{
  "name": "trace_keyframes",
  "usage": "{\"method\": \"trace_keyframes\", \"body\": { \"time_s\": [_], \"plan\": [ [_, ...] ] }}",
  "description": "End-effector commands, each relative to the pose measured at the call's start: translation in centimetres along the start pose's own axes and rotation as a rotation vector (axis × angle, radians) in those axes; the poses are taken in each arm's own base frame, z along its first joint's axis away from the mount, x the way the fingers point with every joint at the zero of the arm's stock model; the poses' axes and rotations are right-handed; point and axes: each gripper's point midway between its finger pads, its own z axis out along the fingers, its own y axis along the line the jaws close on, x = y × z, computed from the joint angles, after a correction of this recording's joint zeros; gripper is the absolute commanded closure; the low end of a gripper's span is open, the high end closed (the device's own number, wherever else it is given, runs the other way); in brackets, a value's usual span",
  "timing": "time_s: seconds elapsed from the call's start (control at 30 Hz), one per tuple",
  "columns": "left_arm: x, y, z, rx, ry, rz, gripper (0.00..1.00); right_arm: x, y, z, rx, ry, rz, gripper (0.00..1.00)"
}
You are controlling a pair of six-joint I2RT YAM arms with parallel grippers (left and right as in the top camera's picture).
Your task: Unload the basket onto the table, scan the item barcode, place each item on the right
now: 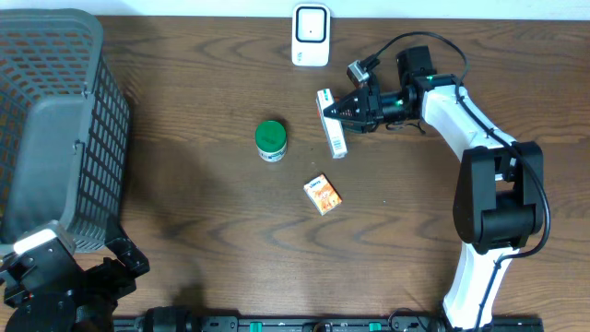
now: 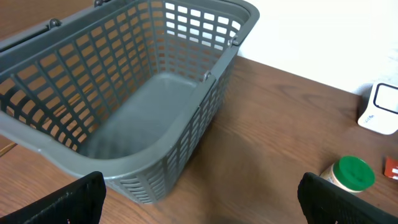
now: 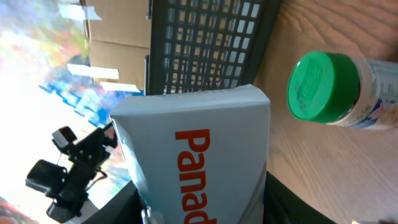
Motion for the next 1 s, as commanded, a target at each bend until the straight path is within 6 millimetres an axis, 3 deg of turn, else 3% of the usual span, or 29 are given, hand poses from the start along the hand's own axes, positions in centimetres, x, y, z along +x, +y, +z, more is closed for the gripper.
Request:
{"method": "trace_keyframes", "body": {
  "time_s": [0.0,0.2,0.47,0.6,0.8,0.97],
  "plan": [
    [0.3,-0.1,0.2,0.004,0.011,-0.006,0.0,-0.9,2.7,-0.4,-0.028,-0.005,-0.037,0.55],
    [0.3,-0.1,0.2,0.004,0.011,-0.006,0.0,-3.5,3.0,-0.1,0.032,-0.037,-0.225,0.51],
    [0.3,-0.1,0.2,0.004,0.011,-0.006,0.0,-9.0,0.2,-0.7,0.328,-0.231,-0.415,0.45],
    [0.3,-0.1,0.2,0.004,0.011,-0.006,0.0,-10.4,-1.5,-1.0,0.468,-0.289,-0.467,0.48],
    [0.3,-0.1,0.2,0.004,0.011,-0.006,0.0,-10.0,-1.8,0.7,0.484,-0.264,-0.478,0.53],
    [0.3,-0.1,0.2,0.004,0.011,-0.006,0.0,-9.3,-4.3,0.2,0.604,-0.262,-0.39,0.36]
  ]
}}
